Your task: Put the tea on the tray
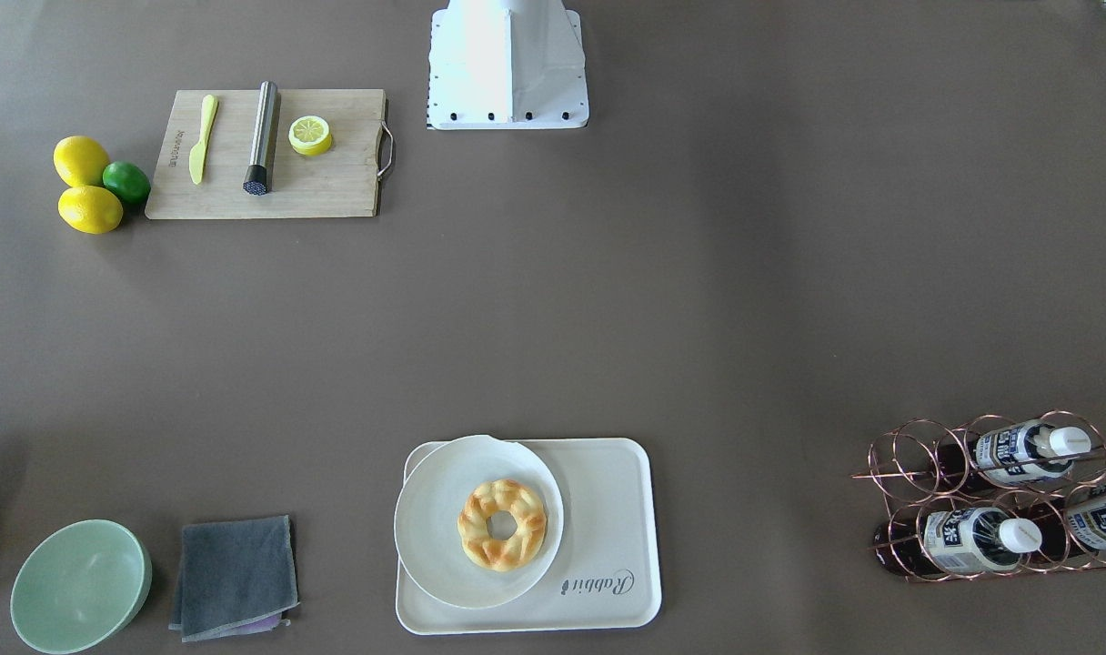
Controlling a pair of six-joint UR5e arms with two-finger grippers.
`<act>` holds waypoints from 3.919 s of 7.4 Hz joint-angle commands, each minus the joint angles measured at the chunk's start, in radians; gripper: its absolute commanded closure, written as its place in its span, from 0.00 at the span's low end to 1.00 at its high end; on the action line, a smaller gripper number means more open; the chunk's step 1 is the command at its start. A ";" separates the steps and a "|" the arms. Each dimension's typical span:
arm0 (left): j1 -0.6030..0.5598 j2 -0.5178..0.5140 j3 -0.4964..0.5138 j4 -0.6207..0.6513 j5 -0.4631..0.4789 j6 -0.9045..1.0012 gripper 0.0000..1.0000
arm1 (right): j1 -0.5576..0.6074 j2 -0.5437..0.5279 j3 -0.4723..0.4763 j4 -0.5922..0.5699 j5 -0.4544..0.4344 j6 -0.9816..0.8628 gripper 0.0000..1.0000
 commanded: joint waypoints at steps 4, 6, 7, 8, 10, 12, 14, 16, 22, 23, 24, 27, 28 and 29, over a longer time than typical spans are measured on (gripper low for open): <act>0.030 0.009 -0.001 -0.072 -0.002 -0.052 0.02 | 0.000 -0.010 0.000 0.000 0.000 -0.002 0.00; 0.036 0.015 -0.002 -0.074 -0.002 -0.095 0.02 | 0.000 -0.011 0.000 0.000 0.002 -0.002 0.00; 0.051 0.011 -0.001 -0.096 -0.002 -0.159 0.02 | 0.000 -0.011 0.000 0.000 0.003 -0.002 0.00; 0.080 0.011 0.004 -0.160 0.000 -0.225 0.03 | 0.000 -0.011 -0.001 0.000 0.008 -0.002 0.00; 0.134 0.000 0.006 -0.256 0.006 -0.381 0.03 | 0.000 -0.010 0.000 0.000 0.008 -0.002 0.00; 0.197 -0.124 0.031 -0.281 0.009 -0.555 0.07 | 0.000 -0.011 -0.001 -0.002 0.009 0.000 0.00; 0.261 -0.268 0.108 -0.281 0.094 -0.558 0.07 | 0.000 -0.011 -0.001 -0.002 0.017 0.000 0.00; 0.346 -0.464 0.258 -0.287 0.196 -0.597 0.09 | 0.002 -0.013 0.000 0.000 0.015 0.000 0.00; 0.470 -0.687 0.548 -0.535 0.389 -0.684 0.12 | 0.002 -0.019 0.002 0.000 0.026 -0.002 0.00; 0.475 -0.710 0.573 -0.537 0.391 -0.718 0.14 | 0.002 -0.019 0.002 0.000 0.026 0.000 0.00; 0.475 -0.713 0.584 -0.544 0.389 -0.721 0.18 | 0.002 -0.019 0.000 0.000 0.025 0.000 0.00; 0.489 -0.710 0.593 -0.549 0.389 -0.742 0.26 | 0.002 -0.019 0.002 0.000 0.025 -0.002 0.00; 0.490 -0.703 0.595 -0.549 0.389 -0.742 0.26 | 0.002 -0.019 0.002 0.000 0.025 0.000 0.00; 0.490 -0.703 0.596 -0.549 0.389 -0.746 0.27 | 0.002 -0.019 0.003 0.000 0.025 -0.002 0.00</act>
